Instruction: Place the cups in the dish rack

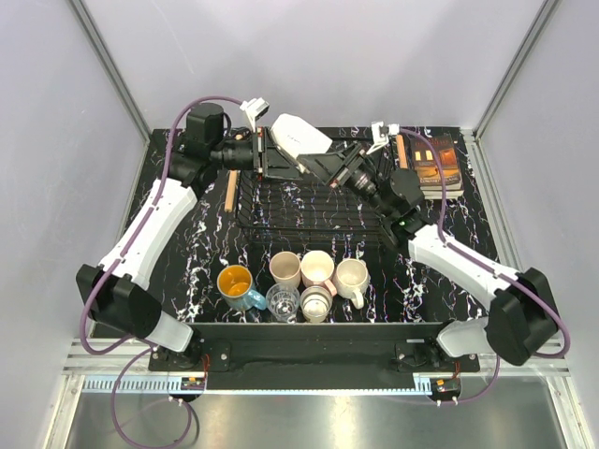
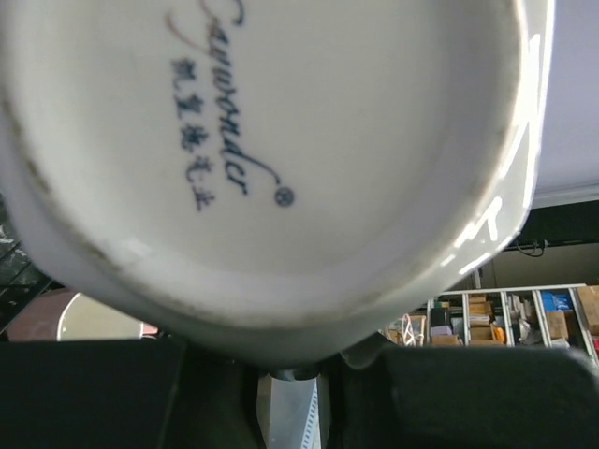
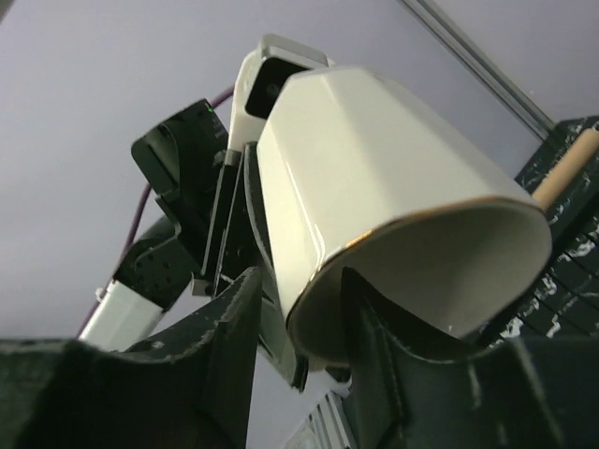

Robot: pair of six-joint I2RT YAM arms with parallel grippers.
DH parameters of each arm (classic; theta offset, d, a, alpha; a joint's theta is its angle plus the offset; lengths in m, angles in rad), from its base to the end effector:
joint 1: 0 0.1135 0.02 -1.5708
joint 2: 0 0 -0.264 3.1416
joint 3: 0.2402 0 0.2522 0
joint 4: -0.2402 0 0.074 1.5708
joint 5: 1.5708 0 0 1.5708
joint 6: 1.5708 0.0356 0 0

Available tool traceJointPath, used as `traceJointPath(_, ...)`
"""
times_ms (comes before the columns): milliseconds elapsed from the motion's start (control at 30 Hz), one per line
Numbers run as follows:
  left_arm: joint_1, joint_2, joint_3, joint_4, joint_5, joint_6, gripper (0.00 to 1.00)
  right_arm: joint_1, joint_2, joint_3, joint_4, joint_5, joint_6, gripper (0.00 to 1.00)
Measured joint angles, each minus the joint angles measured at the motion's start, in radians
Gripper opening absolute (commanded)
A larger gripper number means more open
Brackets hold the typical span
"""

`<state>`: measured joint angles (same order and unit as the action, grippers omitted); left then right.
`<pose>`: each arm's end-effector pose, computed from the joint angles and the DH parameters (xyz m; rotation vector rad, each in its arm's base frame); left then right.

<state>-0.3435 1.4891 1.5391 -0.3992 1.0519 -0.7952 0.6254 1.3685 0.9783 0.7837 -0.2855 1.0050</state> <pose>0.2968 -0.1390 0.4174 0.3417 2.1149 -1.7194 0.2505 0.1932 0.3759 -0.0301 1.3551 1.5753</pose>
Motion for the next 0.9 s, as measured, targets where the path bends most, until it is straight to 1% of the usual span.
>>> traceJointPath(67, 0.006, -0.002, 0.005, -0.038, -0.017, 0.032, 0.00, 0.000, -0.032, -0.021, -0.051, -0.001, -0.027, 0.51)
traceJointPath(133, 0.010, -0.002, 0.034, -0.116, -0.061, 0.086, 0.00, 0.000, -0.074, -0.051, -0.108, -0.001, -0.056, 0.53)
traceJointPath(233, 0.018, -0.002, 0.113, -0.226, -0.217, 0.202, 0.00, 0.000, -0.148, -0.098, -0.232, -0.053, -0.092, 0.55)
traceJointPath(367, 0.041, -0.004, 0.220, -0.353, -0.425, 0.401, 0.00, 0.001, -0.255, -0.123, -0.417, -0.101, -0.159, 0.55)
traceJointPath(400, 0.037, -0.004, 0.243, -0.394, -0.494, 0.476, 0.00, 0.000, -0.294, -0.122, -0.483, -0.101, -0.187, 0.55)
traceJointPath(467, 0.014, -0.005, 0.258, -0.441, -0.579, 0.591, 0.00, 0.000, -0.364, -0.116, -0.577, -0.091, -0.240, 0.55)
traceJointPath(533, -0.032, 0.004, 0.262, -0.492, -0.658, 0.698, 0.00, 0.000, -0.441, -0.100, -0.664, -0.057, -0.290, 0.55)
traceJointPath(567, -0.058, 0.016, 0.264, -0.513, -0.686, 0.739, 0.00, 0.000, -0.489, -0.086, -0.709, -0.013, -0.319, 0.55)
traceJointPath(633, -0.103, 0.063, 0.289, -0.554, -0.721, 0.793, 0.00, 0.000, -0.570, -0.068, -0.762, 0.063, -0.358, 0.56)
traceJointPath(733, -0.168, 0.196, 0.365, -0.573, -0.755, 0.850, 0.00, 0.000, -0.660, -0.043, -0.818, 0.174, -0.411, 0.57)
traceJointPath(833, -0.210, 0.335, 0.456, -0.576, -0.778, 0.879, 0.00, 0.000, -0.702, -0.021, -0.858, 0.248, -0.447, 0.59)
traceJointPath(900, -0.232, 0.439, 0.546, -0.586, -0.787, 0.892, 0.00, 0.000, -0.707, -0.021, -0.882, 0.287, -0.465, 0.62)
